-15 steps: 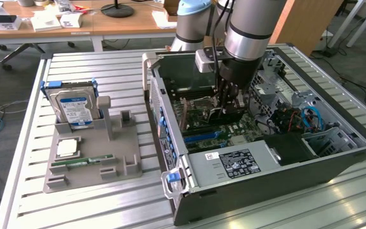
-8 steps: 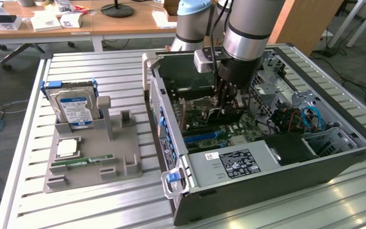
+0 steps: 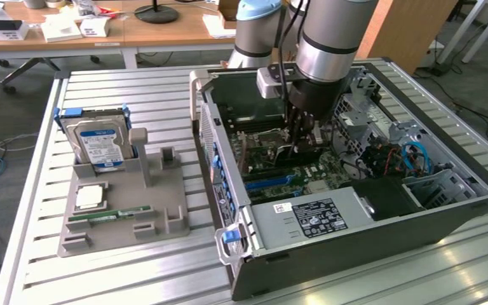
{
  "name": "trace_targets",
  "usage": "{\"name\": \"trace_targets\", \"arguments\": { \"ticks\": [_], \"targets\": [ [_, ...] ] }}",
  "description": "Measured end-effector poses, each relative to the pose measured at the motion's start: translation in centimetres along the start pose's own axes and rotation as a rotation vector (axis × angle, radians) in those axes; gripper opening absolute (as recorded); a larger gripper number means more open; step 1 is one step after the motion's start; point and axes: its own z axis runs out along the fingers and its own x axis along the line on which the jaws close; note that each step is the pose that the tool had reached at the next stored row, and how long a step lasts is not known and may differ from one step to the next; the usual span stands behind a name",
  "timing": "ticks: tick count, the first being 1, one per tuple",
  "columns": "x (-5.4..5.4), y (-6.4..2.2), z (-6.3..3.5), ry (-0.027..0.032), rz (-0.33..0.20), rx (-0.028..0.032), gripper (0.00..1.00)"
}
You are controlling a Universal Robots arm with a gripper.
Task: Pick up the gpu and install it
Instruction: 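Insert the gpu into the slot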
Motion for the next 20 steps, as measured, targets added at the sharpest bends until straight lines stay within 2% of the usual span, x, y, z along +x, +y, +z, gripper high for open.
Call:
{"name": "trace_targets", "arguments": {
  "ticks": [10, 20],
  "targets": [
    [0.03, 0.23, 0.50, -0.0001, 0.000, 0.0012, 0.26],
    [0.03, 0.37, 0.55, -0.0004, 0.000, 0.0017, 0.26]
  ]
}}
